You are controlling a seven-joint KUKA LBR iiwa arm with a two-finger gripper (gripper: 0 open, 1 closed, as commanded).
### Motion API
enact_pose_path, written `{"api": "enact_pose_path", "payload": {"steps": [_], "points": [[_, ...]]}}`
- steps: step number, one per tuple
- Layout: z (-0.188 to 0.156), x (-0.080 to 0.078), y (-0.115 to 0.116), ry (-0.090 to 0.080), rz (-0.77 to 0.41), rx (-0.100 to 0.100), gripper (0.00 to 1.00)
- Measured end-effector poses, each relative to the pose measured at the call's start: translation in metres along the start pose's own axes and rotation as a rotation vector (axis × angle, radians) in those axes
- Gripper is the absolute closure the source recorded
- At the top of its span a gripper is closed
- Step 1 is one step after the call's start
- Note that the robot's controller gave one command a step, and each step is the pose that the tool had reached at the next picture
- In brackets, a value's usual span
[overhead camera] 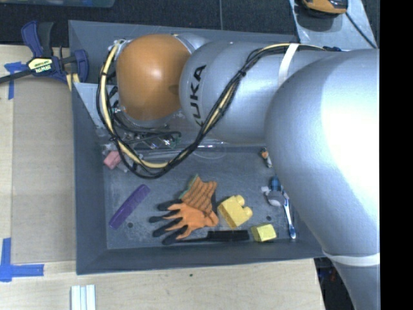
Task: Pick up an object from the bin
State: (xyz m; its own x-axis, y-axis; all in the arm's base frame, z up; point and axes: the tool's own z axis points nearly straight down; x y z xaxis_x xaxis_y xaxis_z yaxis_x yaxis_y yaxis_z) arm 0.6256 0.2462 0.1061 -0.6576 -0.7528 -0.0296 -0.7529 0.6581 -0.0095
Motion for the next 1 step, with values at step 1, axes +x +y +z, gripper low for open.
{"api": "enact_pose_path", "payload": {"steps": [1], "points": [[-0.0129, 0.0025, 0.0016, 0.013, 0.0, -0.006, 1.0]]}}
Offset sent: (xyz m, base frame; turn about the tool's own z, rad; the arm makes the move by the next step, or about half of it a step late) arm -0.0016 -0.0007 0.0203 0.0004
